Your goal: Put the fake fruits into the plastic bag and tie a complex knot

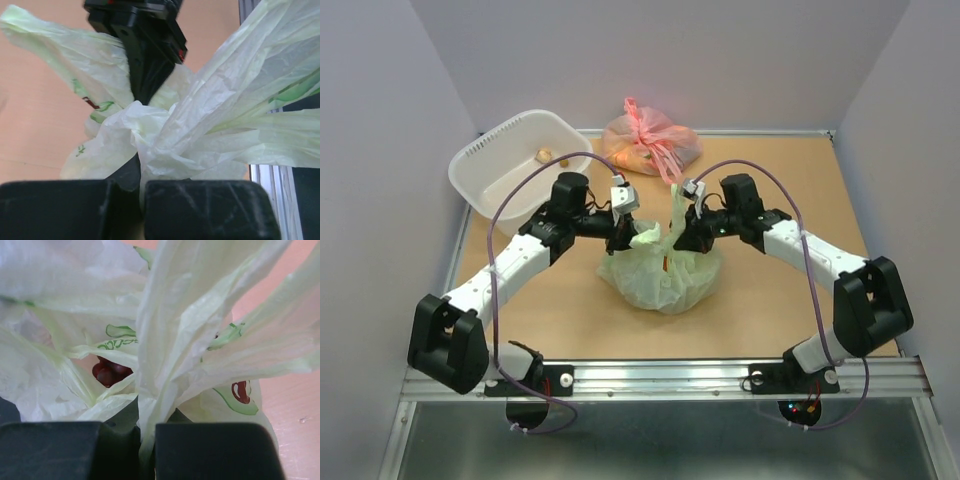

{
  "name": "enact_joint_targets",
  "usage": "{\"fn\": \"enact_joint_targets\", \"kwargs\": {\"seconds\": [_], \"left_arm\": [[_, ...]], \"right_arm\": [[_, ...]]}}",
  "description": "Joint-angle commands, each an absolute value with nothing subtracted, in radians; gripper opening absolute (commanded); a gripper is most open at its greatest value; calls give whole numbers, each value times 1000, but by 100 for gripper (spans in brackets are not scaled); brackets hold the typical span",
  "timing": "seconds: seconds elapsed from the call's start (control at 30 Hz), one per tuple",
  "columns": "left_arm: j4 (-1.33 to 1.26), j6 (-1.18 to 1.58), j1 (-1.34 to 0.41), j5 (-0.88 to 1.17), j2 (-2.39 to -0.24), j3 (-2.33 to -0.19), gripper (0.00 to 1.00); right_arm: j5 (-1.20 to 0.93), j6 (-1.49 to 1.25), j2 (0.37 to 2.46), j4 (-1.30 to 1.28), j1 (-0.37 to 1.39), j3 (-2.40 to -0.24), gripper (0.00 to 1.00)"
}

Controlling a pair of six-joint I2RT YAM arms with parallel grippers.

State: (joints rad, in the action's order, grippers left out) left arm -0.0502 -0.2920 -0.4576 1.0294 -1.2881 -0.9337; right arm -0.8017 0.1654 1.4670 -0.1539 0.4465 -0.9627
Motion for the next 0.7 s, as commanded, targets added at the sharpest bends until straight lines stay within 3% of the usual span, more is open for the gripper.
{"fn": "enact_joint_targets", "kwargs": {"seconds": [0.0,0.47,0.6,0.67], "left_arm": [[193,-536,-494,1097,-1344,-1026,0],[408,-661,-509,930,-1506,-1161,0],[408,-670,-509,974,-1477,-1149,0],[413,-664,-509,985,-1471,-1149,0]], "right_arm": [[-839,386,1537,-323,451,-1123,1],[-611,575,1514,-563,505,-1184,0],[-638,540,1467,-560,503,-1166,10],[-660,505,1454,-555,502,-1161,19]]}}
